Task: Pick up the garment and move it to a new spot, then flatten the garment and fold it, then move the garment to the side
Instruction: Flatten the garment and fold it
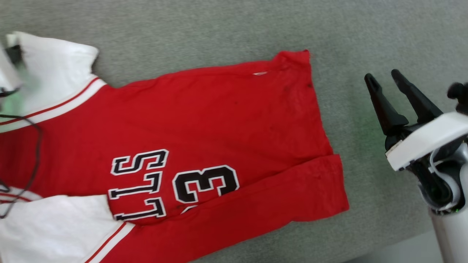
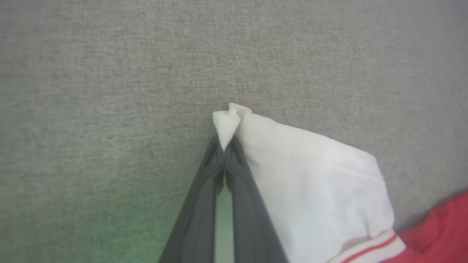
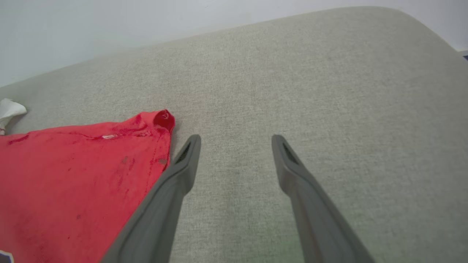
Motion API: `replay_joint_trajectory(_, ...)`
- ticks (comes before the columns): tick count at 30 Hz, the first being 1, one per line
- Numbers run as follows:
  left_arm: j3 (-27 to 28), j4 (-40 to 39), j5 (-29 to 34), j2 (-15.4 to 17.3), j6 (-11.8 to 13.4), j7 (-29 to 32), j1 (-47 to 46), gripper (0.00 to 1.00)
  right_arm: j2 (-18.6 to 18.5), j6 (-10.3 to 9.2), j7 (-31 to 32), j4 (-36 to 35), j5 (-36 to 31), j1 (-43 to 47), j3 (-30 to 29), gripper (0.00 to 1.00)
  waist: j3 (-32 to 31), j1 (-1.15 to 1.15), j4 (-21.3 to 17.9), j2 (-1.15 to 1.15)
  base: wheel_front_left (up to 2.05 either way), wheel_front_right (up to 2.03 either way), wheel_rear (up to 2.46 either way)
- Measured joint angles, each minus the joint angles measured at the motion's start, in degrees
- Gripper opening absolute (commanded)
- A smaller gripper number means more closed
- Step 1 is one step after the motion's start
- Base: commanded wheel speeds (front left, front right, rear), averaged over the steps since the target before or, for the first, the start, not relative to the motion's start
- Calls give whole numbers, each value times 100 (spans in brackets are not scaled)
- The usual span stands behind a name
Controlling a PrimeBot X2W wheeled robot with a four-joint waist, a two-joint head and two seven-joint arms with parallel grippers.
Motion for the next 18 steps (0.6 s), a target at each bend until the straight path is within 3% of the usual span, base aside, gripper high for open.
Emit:
replay_joint_trajectory(8,-424,-322,192,-516,-301,-534,-242,0,-699,0,1582,1028,918,-965,720,100,-258,0,653,0,0,0,0)
replay_joint_trajectory(18,-730,-699,346,-739,-399,-706,-411,0,-920,4,2869,2039,1279,-2079,1257,100,-171,-1,1375,0,0,0,0)
